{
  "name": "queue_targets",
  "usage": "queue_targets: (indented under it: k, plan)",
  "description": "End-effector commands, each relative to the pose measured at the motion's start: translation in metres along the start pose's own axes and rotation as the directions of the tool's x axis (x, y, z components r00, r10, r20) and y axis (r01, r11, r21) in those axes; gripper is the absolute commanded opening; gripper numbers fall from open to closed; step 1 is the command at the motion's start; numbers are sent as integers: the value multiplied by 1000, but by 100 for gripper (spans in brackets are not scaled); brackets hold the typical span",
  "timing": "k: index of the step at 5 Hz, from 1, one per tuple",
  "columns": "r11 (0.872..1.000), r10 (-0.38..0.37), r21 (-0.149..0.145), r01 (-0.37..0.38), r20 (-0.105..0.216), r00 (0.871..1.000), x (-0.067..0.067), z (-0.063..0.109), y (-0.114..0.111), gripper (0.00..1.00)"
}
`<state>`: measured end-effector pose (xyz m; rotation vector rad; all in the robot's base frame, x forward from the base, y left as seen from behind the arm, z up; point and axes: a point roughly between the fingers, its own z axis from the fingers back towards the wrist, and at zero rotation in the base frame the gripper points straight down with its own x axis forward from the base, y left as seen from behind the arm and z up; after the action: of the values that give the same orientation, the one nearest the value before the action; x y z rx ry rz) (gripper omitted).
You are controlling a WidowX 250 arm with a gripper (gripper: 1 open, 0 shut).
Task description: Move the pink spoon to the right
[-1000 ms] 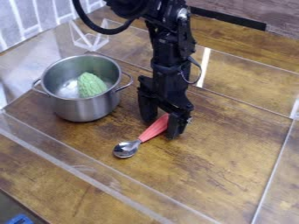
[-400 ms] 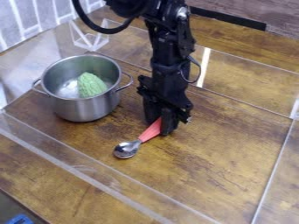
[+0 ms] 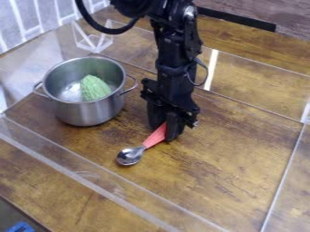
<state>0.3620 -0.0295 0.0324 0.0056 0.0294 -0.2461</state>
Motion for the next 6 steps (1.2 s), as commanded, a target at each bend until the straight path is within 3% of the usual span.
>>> queue_targets:
  k: [1, 6]
  plan:
    - [1000, 5, 8, -5, 58, 998, 9, 23, 2, 0]
    - [1000, 16, 7, -16, 24, 1000, 7, 35, -8, 0]
